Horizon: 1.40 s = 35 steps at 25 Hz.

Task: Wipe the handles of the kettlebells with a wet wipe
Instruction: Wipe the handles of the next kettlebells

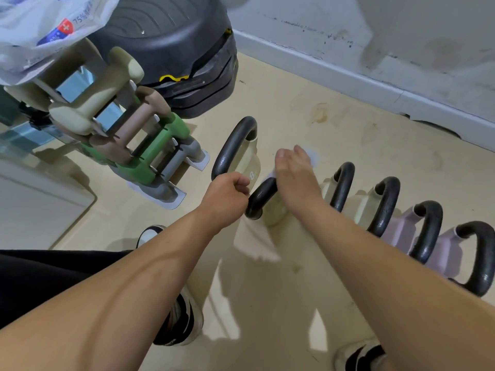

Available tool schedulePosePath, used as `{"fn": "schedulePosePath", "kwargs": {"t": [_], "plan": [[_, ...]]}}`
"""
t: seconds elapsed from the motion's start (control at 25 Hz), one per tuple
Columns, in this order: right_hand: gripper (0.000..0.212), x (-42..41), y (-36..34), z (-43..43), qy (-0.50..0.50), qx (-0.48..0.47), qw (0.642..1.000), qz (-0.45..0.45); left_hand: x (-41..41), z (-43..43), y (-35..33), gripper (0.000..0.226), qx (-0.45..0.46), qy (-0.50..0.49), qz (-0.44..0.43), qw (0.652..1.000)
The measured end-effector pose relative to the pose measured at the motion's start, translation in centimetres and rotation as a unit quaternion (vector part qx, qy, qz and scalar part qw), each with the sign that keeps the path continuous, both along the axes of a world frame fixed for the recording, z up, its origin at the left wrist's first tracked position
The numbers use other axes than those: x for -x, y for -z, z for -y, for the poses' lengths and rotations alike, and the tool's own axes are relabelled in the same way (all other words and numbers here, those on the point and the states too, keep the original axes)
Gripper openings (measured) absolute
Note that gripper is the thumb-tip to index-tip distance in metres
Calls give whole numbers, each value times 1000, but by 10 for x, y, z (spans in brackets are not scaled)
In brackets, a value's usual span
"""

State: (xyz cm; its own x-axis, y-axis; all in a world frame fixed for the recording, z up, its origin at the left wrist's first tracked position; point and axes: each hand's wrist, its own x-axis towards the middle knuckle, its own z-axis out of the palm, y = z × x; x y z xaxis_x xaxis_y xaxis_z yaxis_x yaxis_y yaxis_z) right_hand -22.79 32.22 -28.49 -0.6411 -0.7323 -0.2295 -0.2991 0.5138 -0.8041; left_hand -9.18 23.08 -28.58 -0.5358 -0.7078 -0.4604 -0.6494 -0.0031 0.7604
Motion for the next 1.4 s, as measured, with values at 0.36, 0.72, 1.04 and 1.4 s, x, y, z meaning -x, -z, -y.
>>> {"fn": "schedulePosePath", "kwargs": {"t": [0.36, 0.72, 1.04, 1.4], "plan": [[48, -40, -36, -16, 190, 139, 955, 180, 13, -37, -9, 25, 234, 56, -21, 970], [33, 55, -16, -20, 360, 83, 910, 186, 97, -46, -2, 52, 270, 201, 181, 924], [32, 79, -16, -16, 348, 99, 918, 164, 178, -34, 2, 34, 353, 468, 360, 726], [26, 36, -7, -6, 272, 55, 939, 202, 1, -36, 2, 36, 475, 465, 15, 747]]}}
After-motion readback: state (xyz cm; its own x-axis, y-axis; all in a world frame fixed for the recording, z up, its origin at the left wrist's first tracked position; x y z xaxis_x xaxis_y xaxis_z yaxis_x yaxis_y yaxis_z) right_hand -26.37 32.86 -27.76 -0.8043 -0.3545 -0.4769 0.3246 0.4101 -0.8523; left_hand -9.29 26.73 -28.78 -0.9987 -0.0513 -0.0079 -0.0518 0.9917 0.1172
